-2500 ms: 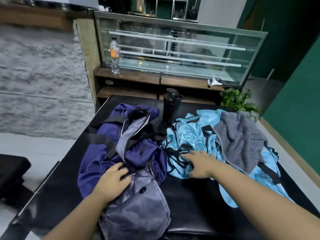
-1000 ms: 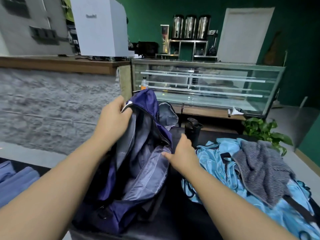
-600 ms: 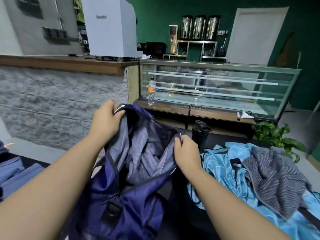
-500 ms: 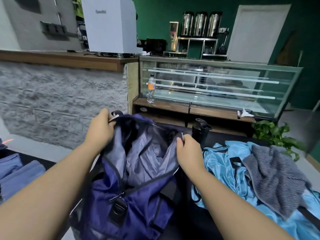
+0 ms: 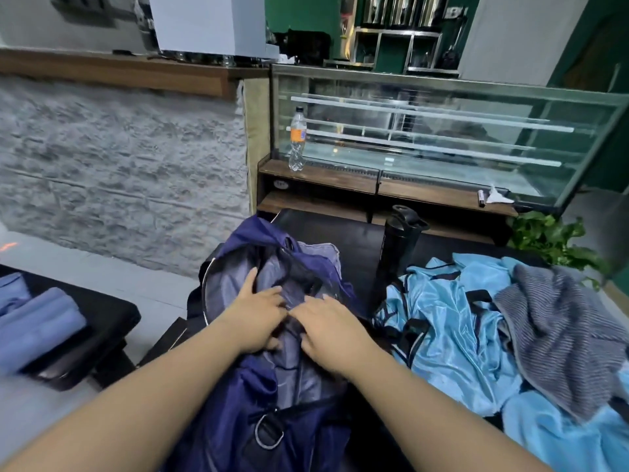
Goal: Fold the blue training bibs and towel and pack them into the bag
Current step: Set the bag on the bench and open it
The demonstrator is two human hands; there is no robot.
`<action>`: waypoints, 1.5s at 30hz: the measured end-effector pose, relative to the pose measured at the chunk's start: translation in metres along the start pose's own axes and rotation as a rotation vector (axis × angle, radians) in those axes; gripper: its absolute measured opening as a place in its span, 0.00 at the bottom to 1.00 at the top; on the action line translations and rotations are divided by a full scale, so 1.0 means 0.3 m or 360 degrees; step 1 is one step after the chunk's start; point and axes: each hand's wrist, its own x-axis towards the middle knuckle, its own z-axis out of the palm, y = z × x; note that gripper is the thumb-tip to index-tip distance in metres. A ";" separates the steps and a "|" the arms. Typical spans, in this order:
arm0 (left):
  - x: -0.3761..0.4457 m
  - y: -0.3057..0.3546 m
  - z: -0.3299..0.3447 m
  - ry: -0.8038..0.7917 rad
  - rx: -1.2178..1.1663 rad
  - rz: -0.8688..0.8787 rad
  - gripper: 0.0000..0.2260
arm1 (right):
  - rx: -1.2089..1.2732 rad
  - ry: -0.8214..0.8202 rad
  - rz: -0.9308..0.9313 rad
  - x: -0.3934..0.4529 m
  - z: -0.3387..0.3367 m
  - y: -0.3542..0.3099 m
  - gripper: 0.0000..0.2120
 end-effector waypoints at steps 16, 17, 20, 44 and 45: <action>0.082 -0.184 0.029 -0.0278 0.0171 0.0301 0.20 | -0.0713 -0.0447 0.0759 0.084 0.000 0.215 0.19; 0.080 -0.182 0.020 -0.0031 0.0222 0.0366 0.19 | -0.0630 -0.0337 0.0607 0.089 0.012 0.198 0.19; 0.096 -0.189 -0.007 0.0612 0.0372 0.0414 0.08 | -0.0057 -0.0298 0.0133 0.104 0.049 0.128 0.28; 0.220 -0.114 0.109 -0.0349 0.0452 -0.0253 0.42 | 0.0499 -0.0873 0.0328 0.140 0.132 0.125 0.32; 0.223 -0.116 0.107 -0.0381 0.0456 -0.0258 0.39 | 0.0442 -0.0893 0.0336 0.134 0.126 0.126 0.30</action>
